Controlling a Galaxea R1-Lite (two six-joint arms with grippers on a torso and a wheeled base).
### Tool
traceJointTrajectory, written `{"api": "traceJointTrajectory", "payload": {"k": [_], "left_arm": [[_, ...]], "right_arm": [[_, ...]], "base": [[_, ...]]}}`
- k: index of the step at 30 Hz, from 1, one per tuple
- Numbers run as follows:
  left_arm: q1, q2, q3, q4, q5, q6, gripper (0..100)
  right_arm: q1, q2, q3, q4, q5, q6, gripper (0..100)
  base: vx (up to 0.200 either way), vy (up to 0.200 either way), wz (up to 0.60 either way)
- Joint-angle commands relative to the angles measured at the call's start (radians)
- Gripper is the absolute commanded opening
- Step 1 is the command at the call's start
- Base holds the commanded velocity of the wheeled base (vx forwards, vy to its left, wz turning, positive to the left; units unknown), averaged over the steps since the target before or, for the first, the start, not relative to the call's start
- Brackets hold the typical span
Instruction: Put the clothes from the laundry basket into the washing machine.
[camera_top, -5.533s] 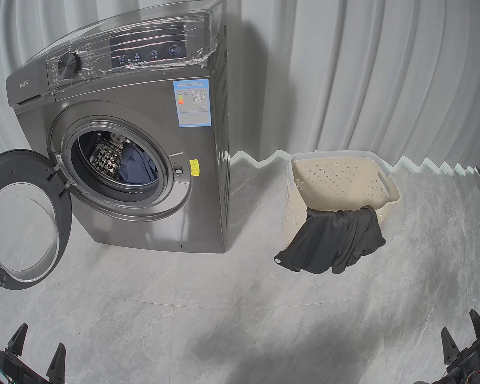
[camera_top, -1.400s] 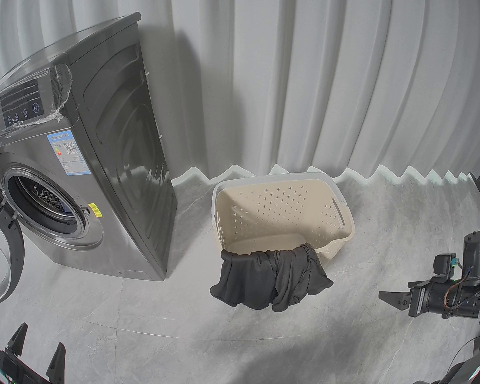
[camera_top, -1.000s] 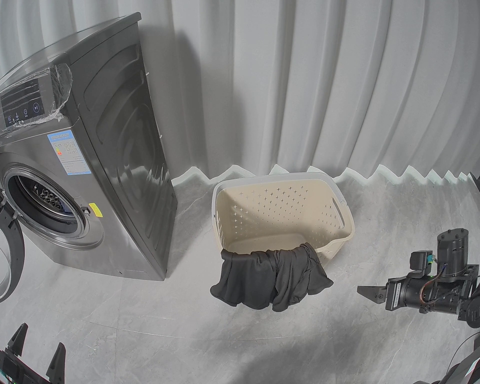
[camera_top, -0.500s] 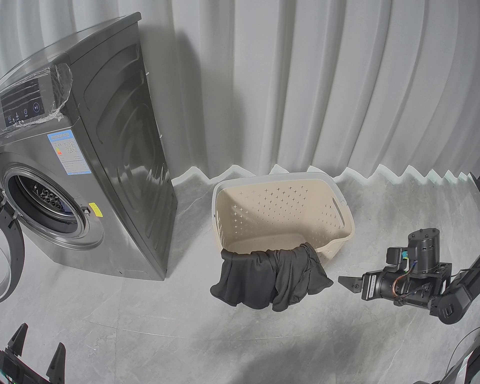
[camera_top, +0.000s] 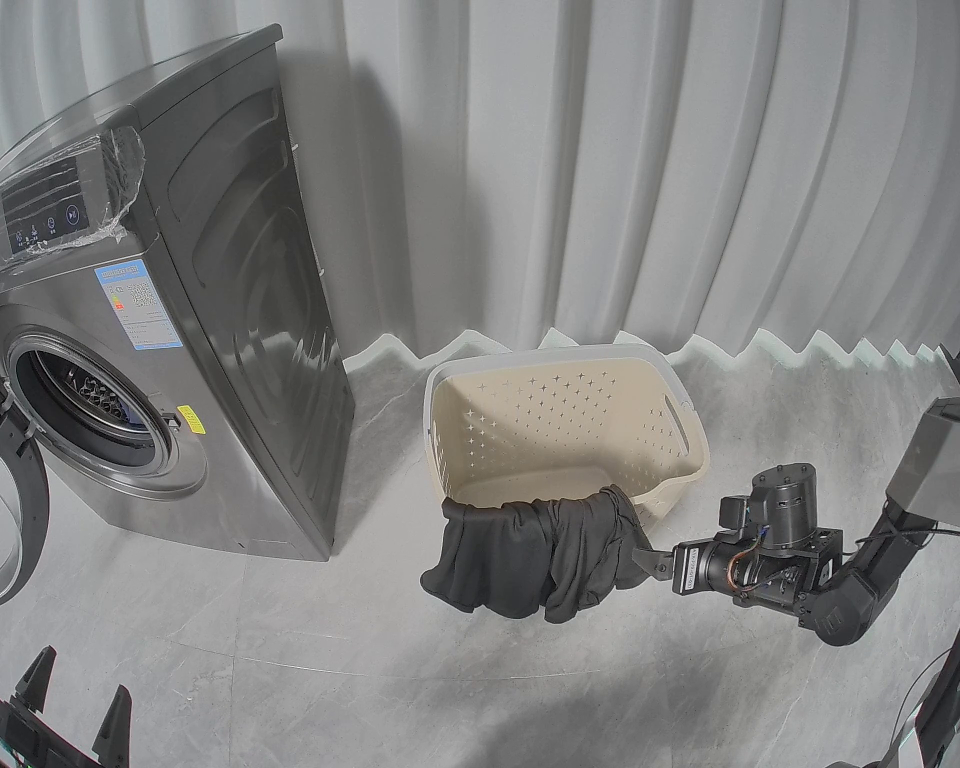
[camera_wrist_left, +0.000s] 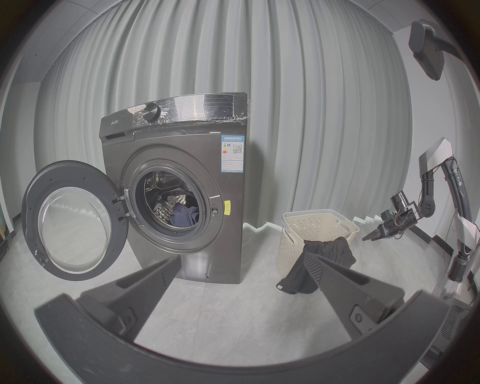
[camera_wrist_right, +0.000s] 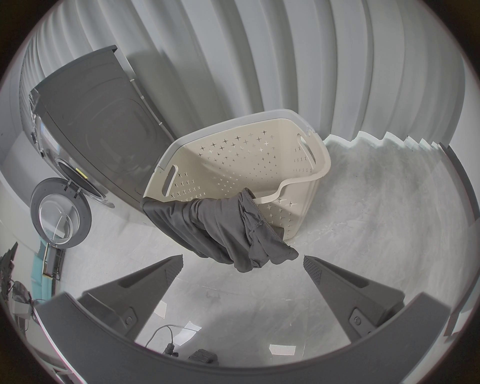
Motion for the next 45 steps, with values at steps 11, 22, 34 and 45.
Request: {"api": "traceJointTrajectory", "payload": {"k": [11,22,34,45], "left_arm": [[0.000,-0.016,0.016,0.000,0.000,-0.002,100],[0.000,-0.016,0.016,0.000,0.000,-0.004,100],[0.000,-0.016,0.016,0.002,0.002,-0.004,100],[0.000,-0.016,0.016,0.000,0.002,-0.007,100]], "right_arm": [[0.018,0.269,-0.160,-0.101,-0.017,0.000,100],[0.030,0.341,-0.285,-0.087,-0.016,0.000,100],[0.027,0.421,-0.381,-0.087,-0.014,-0.001,100],[0.035,0.475,-0.464,-0.100,-0.003,-0.004,100]], "base": [[0.000,0.000,0.00],[0.000,0.000,0.00],[0.000,0.000,0.00],[0.000,0.000,0.00]]}}
